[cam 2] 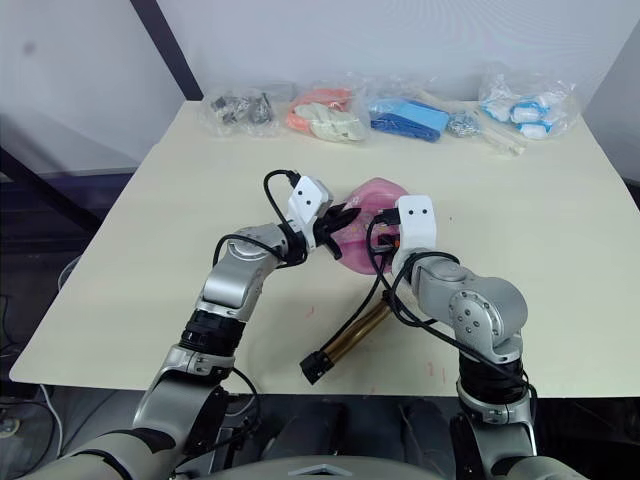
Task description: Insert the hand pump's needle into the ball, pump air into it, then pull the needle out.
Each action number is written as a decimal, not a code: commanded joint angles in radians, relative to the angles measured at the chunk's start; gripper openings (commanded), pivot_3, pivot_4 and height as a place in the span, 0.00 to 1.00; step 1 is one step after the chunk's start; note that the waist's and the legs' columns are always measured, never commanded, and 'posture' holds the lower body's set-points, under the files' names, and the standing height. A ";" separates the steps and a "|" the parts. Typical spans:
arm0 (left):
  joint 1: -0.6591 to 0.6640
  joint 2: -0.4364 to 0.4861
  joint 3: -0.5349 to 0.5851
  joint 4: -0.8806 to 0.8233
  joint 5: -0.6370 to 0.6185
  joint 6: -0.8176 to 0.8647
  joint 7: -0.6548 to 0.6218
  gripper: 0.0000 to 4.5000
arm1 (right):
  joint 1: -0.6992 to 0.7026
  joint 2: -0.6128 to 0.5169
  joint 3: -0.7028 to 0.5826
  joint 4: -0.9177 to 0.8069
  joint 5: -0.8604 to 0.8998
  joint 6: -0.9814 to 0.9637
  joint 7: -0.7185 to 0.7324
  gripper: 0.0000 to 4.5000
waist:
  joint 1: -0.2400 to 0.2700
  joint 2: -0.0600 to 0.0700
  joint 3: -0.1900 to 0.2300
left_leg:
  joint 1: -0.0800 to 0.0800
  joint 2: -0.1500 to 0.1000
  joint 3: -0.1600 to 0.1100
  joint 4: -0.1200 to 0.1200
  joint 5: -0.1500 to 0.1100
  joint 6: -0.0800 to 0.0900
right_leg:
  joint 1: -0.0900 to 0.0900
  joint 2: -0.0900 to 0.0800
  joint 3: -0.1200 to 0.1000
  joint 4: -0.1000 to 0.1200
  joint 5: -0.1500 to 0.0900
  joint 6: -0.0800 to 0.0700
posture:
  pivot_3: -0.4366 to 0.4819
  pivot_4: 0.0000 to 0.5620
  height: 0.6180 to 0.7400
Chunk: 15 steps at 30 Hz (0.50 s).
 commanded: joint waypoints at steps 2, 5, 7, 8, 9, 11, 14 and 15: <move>0.043 0.002 -0.059 0.087 0.018 0.048 -0.016 0.00 | -0.053 -0.133 0.107 -0.035 -0.052 -0.010 0.108 0.09 | 0.000 0.000 0.000 | 0.000 -0.001 0.000 0.000 0.000 0.000 | 0.000 -0.001 -0.001 0.000 0.000 0.000 | 0.48 0.27 1.00; 0.039 0.002 -0.062 0.095 0.018 0.042 -0.022 0.00 | -0.081 -0.206 0.174 -0.020 -0.085 -0.031 0.176 0.09 | 0.000 0.000 0.000 | 0.000 -0.001 -0.001 0.000 0.000 0.000 | 0.000 -0.001 -0.002 0.000 0.000 0.000 | 0.48 0.27 1.00; 0.037 0.002 -0.065 0.097 0.019 0.041 -0.028 0.00 | -0.104 -0.251 0.216 -0.007 -0.099 -0.043 0.230 0.09 | 0.000 0.000 0.000 | 0.000 -0.001 -0.001 0.000 0.000 0.000 | 0.000 -0.001 -0.002 0.000 0.000 0.000 | 0.48 0.27 1.00; 0.037 0.002 -0.066 0.097 0.019 0.040 -0.030 0.00 | -0.113 -0.267 0.229 -0.001 -0.102 -0.046 0.256 0.09 | 0.000 0.000 0.000 | 0.000 -0.001 -0.001 0.001 0.000 0.000 | 0.001 -0.002 -0.002 0.000 0.000 0.000 | 0.48 0.27 1.00; 0.036 0.002 -0.066 0.099 0.019 0.039 -0.032 0.00 | -0.118 -0.275 0.236 0.006 -0.108 -0.052 0.274 0.09 | 0.000 0.000 0.000 | 0.000 -0.001 -0.001 0.001 0.000 0.000 | 0.001 -0.002 -0.002 0.000 0.000 0.000 | 0.48 0.27 1.00; 0.035 0.003 -0.067 0.101 0.020 0.037 -0.036 0.00 | -0.153 -0.327 0.286 0.029 -0.144 -0.082 0.324 0.09 | 0.000 -0.001 0.000 | 0.000 -0.001 -0.001 0.001 0.000 0.000 | 0.001 -0.002 -0.003 0.000 0.000 0.000 | 0.48 0.27 1.00; 0.032 0.004 -0.069 0.104 0.020 0.035 -0.040 0.00 | -0.180 -0.361 0.330 0.058 -0.171 -0.108 0.385 0.09 | -0.001 -0.001 0.000 | 0.000 -0.001 -0.001 0.002 0.000 0.000 | 0.001 -0.002 -0.003 0.000 0.000 0.000 | 0.48 0.27 1.00; 0.030 0.005 -0.070 0.106 0.020 0.034 -0.042 0.00 | -0.191 -0.374 0.356 0.071 -0.185 -0.126 0.409 0.09 | -0.001 -0.001 0.000 | 0.000 -0.001 -0.002 0.002 0.000 0.000 | 0.001 -0.002 -0.003 0.000 0.000 0.000 | 0.48 0.27 1.00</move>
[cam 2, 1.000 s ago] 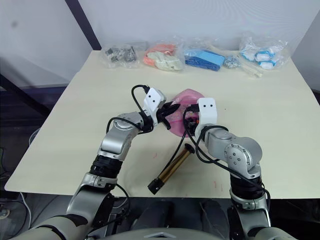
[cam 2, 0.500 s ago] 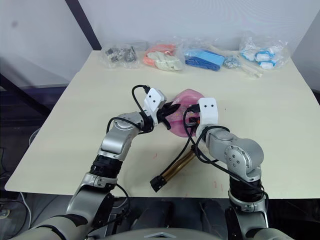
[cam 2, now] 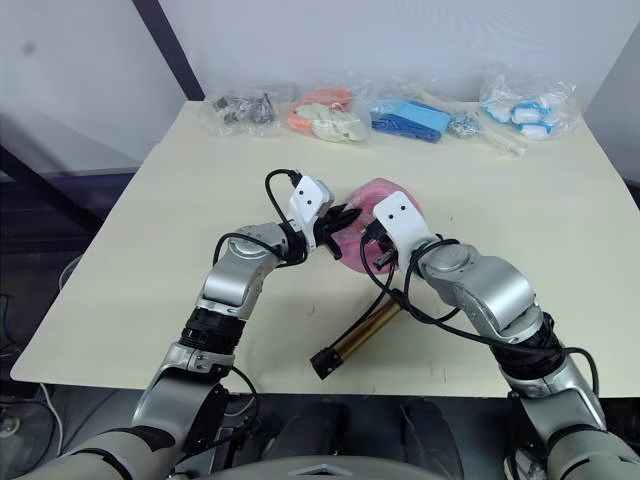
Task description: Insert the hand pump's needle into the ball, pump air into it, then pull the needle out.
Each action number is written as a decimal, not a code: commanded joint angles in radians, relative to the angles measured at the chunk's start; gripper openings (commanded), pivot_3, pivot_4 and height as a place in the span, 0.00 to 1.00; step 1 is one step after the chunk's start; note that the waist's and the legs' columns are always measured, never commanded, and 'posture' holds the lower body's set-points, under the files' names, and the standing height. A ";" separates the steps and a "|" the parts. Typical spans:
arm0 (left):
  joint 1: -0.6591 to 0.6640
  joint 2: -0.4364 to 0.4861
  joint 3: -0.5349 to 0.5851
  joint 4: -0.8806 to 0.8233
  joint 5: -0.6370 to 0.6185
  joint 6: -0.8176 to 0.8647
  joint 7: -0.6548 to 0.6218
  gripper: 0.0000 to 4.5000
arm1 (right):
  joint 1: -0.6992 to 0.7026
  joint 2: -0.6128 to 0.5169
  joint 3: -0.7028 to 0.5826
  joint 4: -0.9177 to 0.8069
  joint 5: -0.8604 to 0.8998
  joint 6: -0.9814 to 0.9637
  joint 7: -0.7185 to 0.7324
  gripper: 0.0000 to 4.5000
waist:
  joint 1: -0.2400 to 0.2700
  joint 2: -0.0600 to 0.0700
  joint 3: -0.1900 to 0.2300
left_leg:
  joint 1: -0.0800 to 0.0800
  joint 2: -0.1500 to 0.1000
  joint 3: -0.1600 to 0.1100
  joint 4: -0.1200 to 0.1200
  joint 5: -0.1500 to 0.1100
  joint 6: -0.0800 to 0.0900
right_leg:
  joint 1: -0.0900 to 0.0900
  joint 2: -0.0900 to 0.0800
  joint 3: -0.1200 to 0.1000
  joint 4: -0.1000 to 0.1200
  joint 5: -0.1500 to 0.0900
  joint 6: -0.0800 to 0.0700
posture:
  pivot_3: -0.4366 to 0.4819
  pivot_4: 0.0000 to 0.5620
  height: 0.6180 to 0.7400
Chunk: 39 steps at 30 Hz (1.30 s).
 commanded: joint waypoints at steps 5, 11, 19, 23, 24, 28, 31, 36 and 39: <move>0.038 0.003 -0.072 0.092 0.019 0.033 -0.032 0.00 | -0.041 -0.004 0.086 0.066 -0.094 -0.082 0.102 0.09 | -0.004 -0.001 0.000 | 0.002 0.000 0.000 0.001 0.000 0.000 | 0.002 0.000 0.000 0.001 0.000 0.000 | 0.48 0.27 1.00; 0.038 0.007 -0.075 0.090 0.015 0.032 -0.038 0.00 | -0.031 0.062 0.102 0.110 -0.151 -0.089 0.111 0.09 | -0.006 -0.002 -0.001 | 0.008 0.000 -0.001 0.001 -0.002 0.003 | 0.006 0.002 0.002 0.001 0.000 0.001 | 0.48 0.27 1.00; 0.038 0.009 -0.080 0.090 0.012 0.032 -0.046 0.00 | -0.033 0.133 0.090 0.179 -0.205 -0.052 0.123 0.09 | -0.008 -0.003 -0.002 | 0.011 0.002 -0.003 0.000 -0.001 0.001 | 0.006 0.006 0.005 0.002 0.000 0.001 | 0.48 0.27 1.00; 0.037 0.009 -0.080 0.095 0.013 0.030 -0.045 0.00 | -0.045 0.162 0.090 0.211 -0.221 -0.031 0.137 0.09 | -0.009 -0.004 -0.004 | 0.012 0.002 -0.003 0.000 -0.001 0.001 | 0.005 0.006 0.005 0.002 0.001 0.000 | 0.48 0.27 1.00; 0.036 0.009 -0.080 0.097 0.013 0.029 -0.044 0.00 | -0.048 0.167 0.093 0.219 -0.223 -0.024 0.146 0.09 | -0.009 -0.004 -0.005 | 0.012 0.002 -0.003 0.000 -0.001 0.001 | 0.005 0.006 0.005 0.002 0.001 -0.001 | 0.48 0.27 1.00; 0.035 0.008 -0.079 0.103 0.014 0.028 -0.041 0.00 | -0.065 0.175 0.110 0.259 -0.240 -0.020 0.168 0.09 | -0.010 -0.006 -0.008 | 0.012 0.002 -0.003 0.000 -0.001 0.001 | 0.005 0.006 0.005 0.002 0.001 -0.001 | 0.48 0.27 1.00; 0.033 0.008 -0.077 0.105 0.015 0.029 -0.040 0.00 | -0.080 0.186 0.115 0.292 -0.248 -0.015 0.189 0.09 | -0.011 -0.007 -0.012 | 0.013 0.002 -0.003 0.000 -0.001 0.001 | 0.006 0.007 0.006 0.002 0.001 -0.001 | 0.48 0.27 1.00; 0.032 0.009 -0.076 0.111 0.016 0.029 -0.038 0.00 | -0.092 0.191 0.132 0.332 -0.269 -0.019 0.222 0.09 | -0.012 -0.008 -0.015 | 0.014 0.002 -0.003 -0.001 -0.001 0.001 | 0.006 0.007 0.007 0.002 0.001 -0.001 | 0.48 0.27 1.00; 0.031 0.009 -0.075 0.116 0.017 0.028 -0.036 0.00 | -0.104 0.193 0.156 0.360 -0.277 -0.022 0.248 0.09 | -0.013 -0.009 -0.017 | 0.016 0.001 -0.003 -0.002 -0.001 0.001 | 0.006 0.007 0.008 0.002 0.001 0.000 | 0.48 0.27 1.00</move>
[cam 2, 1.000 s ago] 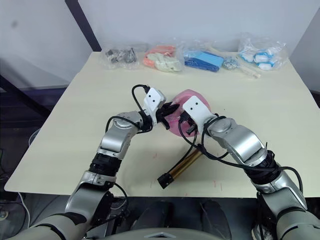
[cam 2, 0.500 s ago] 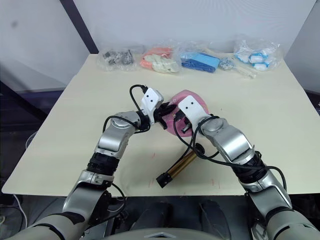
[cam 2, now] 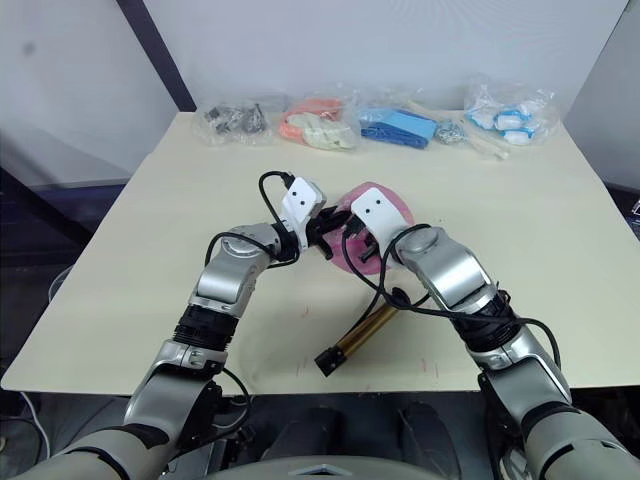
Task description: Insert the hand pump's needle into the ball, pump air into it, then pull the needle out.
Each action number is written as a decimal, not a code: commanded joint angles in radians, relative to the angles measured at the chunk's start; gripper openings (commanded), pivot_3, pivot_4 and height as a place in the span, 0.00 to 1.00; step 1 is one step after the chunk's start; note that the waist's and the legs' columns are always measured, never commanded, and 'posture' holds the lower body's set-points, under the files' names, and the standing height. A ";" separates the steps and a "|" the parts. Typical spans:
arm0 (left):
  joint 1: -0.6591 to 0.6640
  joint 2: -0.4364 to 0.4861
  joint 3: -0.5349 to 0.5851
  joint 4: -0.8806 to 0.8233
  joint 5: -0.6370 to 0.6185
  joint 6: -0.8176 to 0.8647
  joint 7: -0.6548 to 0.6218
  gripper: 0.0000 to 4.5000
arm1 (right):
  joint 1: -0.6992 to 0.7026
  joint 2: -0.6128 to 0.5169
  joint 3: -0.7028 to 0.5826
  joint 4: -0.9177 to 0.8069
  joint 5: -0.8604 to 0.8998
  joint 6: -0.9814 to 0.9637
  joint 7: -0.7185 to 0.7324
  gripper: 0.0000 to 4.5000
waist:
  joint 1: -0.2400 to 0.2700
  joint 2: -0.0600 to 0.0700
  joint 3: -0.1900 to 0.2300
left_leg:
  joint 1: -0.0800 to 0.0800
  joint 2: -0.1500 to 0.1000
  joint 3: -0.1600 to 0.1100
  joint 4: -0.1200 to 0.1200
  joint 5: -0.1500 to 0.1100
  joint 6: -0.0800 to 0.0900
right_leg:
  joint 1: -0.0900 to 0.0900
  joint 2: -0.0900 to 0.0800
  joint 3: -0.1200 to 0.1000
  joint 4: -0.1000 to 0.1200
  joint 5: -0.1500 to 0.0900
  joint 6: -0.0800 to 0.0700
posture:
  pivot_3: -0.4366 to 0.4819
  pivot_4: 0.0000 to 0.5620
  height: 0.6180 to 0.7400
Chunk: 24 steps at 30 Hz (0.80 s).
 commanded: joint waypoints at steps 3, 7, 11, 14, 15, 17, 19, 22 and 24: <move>0.046 -0.021 -0.077 0.061 0.015 0.037 -0.034 0.00 | 0.005 0.025 0.084 0.101 -0.011 0.007 0.052 0.09 | -0.001 -0.001 -0.004 | 0.003 0.000 0.000 -0.002 0.000 0.000 | 0.001 0.000 0.001 0.000 -0.001 0.001 | 0.48 0.27 1.00; 0.049 -0.022 -0.075 0.060 0.017 0.039 -0.031 0.00 | 0.002 0.025 0.103 0.117 -0.023 0.015 0.075 0.09 | -0.001 -0.001 -0.006 | 0.003 0.000 0.000 -0.002 0.000 0.000 | 0.001 0.000 0.002 0.000 -0.001 0.002 | 0.48 0.27 1.00; 0.052 -0.022 -0.074 0.060 0.018 0.040 -0.029 0.00 | 0.004 0.019 0.128 0.131 -0.033 0.020 0.100 0.09 | -0.001 -0.001 -0.010 | 0.003 0.000 0.000 -0.003 0.000 0.000 | 0.001 0.000 0.002 0.000 -0.001 0.002 | 0.48 0.27 1.00; 0.053 -0.021 -0.074 0.061 0.020 0.040 -0.028 0.00 | 0.009 0.015 0.136 0.129 -0.042 0.027 0.115 0.09 | -0.001 -0.001 -0.011 | 0.004 0.000 0.000 -0.003 0.000 0.000 | 0.001 0.000 0.002 0.000 -0.001 0.002 | 0.48 0.27 1.00; 0.052 -0.021 -0.072 0.063 0.020 0.040 -0.027 0.00 | 0.009 0.008 0.141 0.122 -0.043 0.035 0.122 0.09 | -0.001 -0.001 -0.012 | 0.004 0.000 0.000 -0.003 0.000 0.000 | 0.001 0.000 0.002 0.000 -0.001 0.002 | 0.48 0.27 1.00; 0.050 -0.020 -0.071 0.067 0.021 0.039 -0.027 0.00 | 0.009 -0.009 0.148 0.105 -0.043 0.050 0.137 0.09 | 0.000 0.000 -0.012 | 0.004 0.000 0.000 -0.003 0.000 0.000 | 0.001 0.000 0.002 0.000 -0.001 0.002 | 0.48 0.27 1.00; 0.050 -0.021 -0.071 0.067 0.021 0.039 -0.026 0.00 | 0.009 -0.023 0.153 0.097 -0.045 0.056 0.147 0.09 | 0.001 0.000 -0.012 | 0.004 0.000 0.000 -0.003 0.000 0.000 | 0.001 0.000 0.002 0.000 -0.002 0.002 | 0.48 0.27 1.00; 0.051 -0.022 -0.071 0.069 0.023 0.038 -0.025 0.00 | 0.009 -0.044 0.171 0.090 -0.043 0.063 0.168 0.09 | 0.003 0.000 -0.012 | 0.004 0.000 0.000 -0.003 0.000 0.000 | 0.001 0.000 0.002 0.000 -0.002 0.002 | 0.48 0.27 1.00; 0.051 -0.024 -0.071 0.071 0.023 0.037 -0.025 0.00 | 0.011 -0.047 0.172 0.088 -0.041 0.067 0.173 0.09 | 0.003 0.000 -0.012 | 0.004 0.000 0.000 -0.003 0.000 0.000 | 0.001 0.000 0.002 0.000 -0.002 0.002 | 0.48 0.27 1.00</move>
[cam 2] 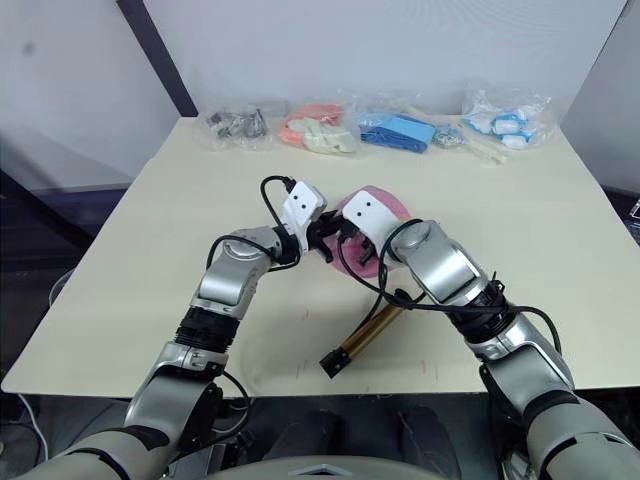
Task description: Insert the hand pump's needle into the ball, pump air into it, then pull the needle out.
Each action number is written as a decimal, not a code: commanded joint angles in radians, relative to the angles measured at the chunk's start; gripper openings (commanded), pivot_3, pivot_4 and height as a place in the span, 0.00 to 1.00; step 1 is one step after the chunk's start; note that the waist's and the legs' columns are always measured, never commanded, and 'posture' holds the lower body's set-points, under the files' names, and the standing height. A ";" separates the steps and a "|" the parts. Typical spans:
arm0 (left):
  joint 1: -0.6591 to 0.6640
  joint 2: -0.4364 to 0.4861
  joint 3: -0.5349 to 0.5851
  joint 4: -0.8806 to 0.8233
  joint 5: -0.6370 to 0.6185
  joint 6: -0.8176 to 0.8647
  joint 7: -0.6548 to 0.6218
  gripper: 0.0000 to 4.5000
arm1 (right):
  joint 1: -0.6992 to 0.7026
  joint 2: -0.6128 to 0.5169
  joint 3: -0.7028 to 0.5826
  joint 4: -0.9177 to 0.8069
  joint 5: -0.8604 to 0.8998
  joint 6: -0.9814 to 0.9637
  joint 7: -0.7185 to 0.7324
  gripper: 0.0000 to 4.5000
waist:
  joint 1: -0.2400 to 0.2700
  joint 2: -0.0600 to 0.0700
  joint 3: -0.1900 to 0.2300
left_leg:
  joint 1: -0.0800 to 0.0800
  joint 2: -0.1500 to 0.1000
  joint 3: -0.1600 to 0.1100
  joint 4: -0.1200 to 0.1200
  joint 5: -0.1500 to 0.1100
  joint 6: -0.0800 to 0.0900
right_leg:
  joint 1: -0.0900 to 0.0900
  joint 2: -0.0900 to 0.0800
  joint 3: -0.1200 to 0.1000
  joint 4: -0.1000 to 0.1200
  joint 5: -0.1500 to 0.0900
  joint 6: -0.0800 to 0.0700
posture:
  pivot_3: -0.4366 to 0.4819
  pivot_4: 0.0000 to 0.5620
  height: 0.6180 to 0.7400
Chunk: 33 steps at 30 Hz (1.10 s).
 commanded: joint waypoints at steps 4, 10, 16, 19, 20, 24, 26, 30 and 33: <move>0.043 -0.017 -0.070 0.061 0.016 0.037 -0.026 0.00 | 0.057 0.015 0.067 0.072 0.027 0.067 0.042 0.09 | 0.001 0.000 0.000 | 0.000 0.000 0.000 0.000 0.000 0.000 | 0.000 0.000 0.000 0.000 0.000 0.000 | 0.48 0.27 1.00; 0.046 -0.018 -0.072 0.060 0.017 0.039 -0.026 0.00 | 0.040 0.017 0.099 0.117 0.008 0.044 0.053 0.09 | 0.001 0.000 0.000 | 0.000 0.000 0.000 0.000 0.000 0.000 | 0.000 0.000 0.000 0.000 0.000 0.000 | 0.48 0.27 1.00; 0.048 -0.016 -0.069 0.059 0.017 0.037 -0.024 0.00 | 0.039 0.004 0.140 0.166 -0.021 0.014 0.082 0.09 | 0.001 -0.001 -0.004 | 0.001 0.000 0.000 -0.001 0.000 0.000 | 0.000 0.000 0.000 0.000 0.000 0.000 | 0.48 0.27 1.00; 0.050 -0.015 -0.069 0.059 0.017 0.037 -0.024 0.00 | 0.045 -0.001 0.148 0.171 -0.029 0.013 0.097 0.09 | 0.000 0.000 -0.007 | 0.001 0.000 0.000 -0.001 0.000 0.000 | 0.000 0.000 0.000 0.000 0.000 0.000 | 0.48 0.27 1.00; 0.051 -0.015 -0.070 0.058 0.017 0.037 -0.025 0.00 | 0.045 -0.002 0.151 0.175 -0.033 0.011 0.099 0.09 | 0.000 -0.001 -0.007 | 0.001 0.000 0.000 -0.001 0.000 0.000 | 0.000 0.000 0.000 0.000 0.000 0.000 | 0.48 0.27 1.00; 0.050 -0.016 -0.071 0.062 0.019 0.035 -0.025 0.00 | 0.042 -0.002 0.157 0.191 -0.049 0.006 0.115 0.09 | 0.001 -0.001 -0.008 | 0.001 0.000 0.000 -0.002 0.000 0.000 | 0.001 0.000 0.000 -0.001 0.000 0.000 | 0.48 0.27 1.00; 0.048 -0.017 -0.071 0.065 0.019 0.033 -0.025 0.00 | 0.043 -0.002 0.159 0.201 -0.058 0.001 0.122 0.09 | 0.001 -0.001 -0.009 | 0.001 0.000 0.000 -0.002 0.000 0.000 | 0.001 0.000 0.000 -0.001 0.000 0.000 | 0.48 0.27 1.00; 0.047 -0.018 -0.071 0.068 0.019 0.031 -0.025 0.00 | 0.045 -0.005 0.167 0.223 -0.077 -0.009 0.135 0.09 | 0.001 -0.001 -0.009 | 0.002 0.000 0.000 -0.002 0.000 0.000 | 0.002 0.000 0.000 -0.001 0.000 0.000 | 0.48 0.27 1.00; 0.047 -0.018 -0.070 0.068 0.020 0.031 -0.024 0.00 | 0.052 -0.006 0.171 0.232 -0.089 -0.015 0.144 0.09 | 0.001 -0.001 -0.010 | 0.005 0.000 0.000 -0.003 0.000 0.000 | 0.004 0.000 0.000 -0.002 -0.001 0.000 | 0.48 0.27 1.00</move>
